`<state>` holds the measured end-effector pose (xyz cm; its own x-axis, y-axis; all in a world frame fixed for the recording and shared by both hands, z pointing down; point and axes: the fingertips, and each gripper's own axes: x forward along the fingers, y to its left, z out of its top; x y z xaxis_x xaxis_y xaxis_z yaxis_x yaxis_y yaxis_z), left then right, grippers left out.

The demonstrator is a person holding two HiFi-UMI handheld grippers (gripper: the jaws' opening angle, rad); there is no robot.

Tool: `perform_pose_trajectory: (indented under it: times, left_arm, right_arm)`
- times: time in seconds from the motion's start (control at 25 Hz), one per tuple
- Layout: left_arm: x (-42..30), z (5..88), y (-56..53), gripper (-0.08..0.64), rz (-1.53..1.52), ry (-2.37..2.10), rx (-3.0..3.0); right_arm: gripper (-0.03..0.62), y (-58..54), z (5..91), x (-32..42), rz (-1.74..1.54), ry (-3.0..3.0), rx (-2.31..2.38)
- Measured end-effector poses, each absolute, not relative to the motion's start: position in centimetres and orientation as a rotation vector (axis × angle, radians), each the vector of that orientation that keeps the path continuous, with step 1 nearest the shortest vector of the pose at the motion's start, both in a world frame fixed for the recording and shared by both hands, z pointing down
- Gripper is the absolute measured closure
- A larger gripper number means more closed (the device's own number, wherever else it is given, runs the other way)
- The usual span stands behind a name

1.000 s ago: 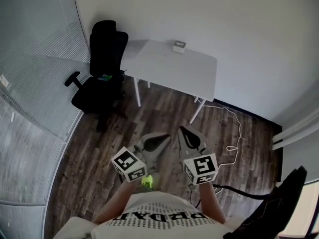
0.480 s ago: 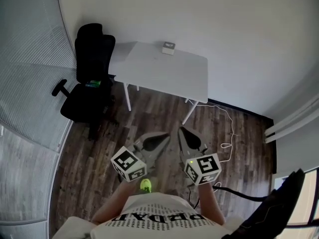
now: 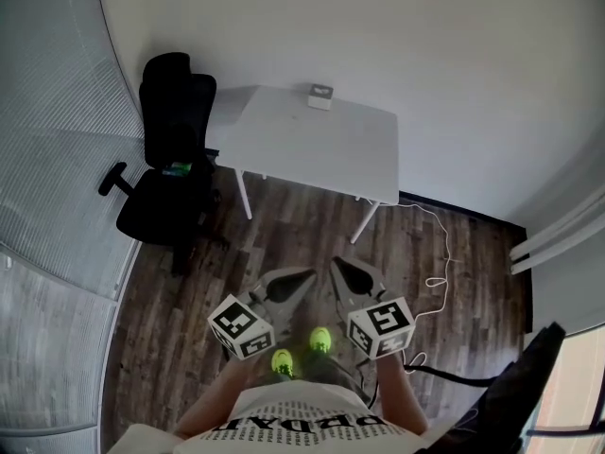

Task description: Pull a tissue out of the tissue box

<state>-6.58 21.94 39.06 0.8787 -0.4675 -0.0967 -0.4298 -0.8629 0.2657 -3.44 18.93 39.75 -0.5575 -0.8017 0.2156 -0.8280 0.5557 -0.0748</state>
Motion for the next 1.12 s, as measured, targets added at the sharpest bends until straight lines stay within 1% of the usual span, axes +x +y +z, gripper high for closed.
perform_pose_trajectory:
  times: [0.28,0.72,1.12]
  left_arm:
    - [-4.2,39.1,18.6,0.569,-0.221,-0.756,2.782]
    - [1.5,38.3,13.3,0.569,-0.206,-0.745,2.807]
    - [4.5,37.3,9.4,0.569,-0.212,-0.871,2.792]
  right_arm:
    - [0.583,15.3,40.3,-1.3,0.275,-2.678,1.305]
    - [0.583,10.1,39.2,3.3,0.276,-2.746,1.278]
    - [0.583,6.4,37.7,6.9,0.231,-2.809,1.208]
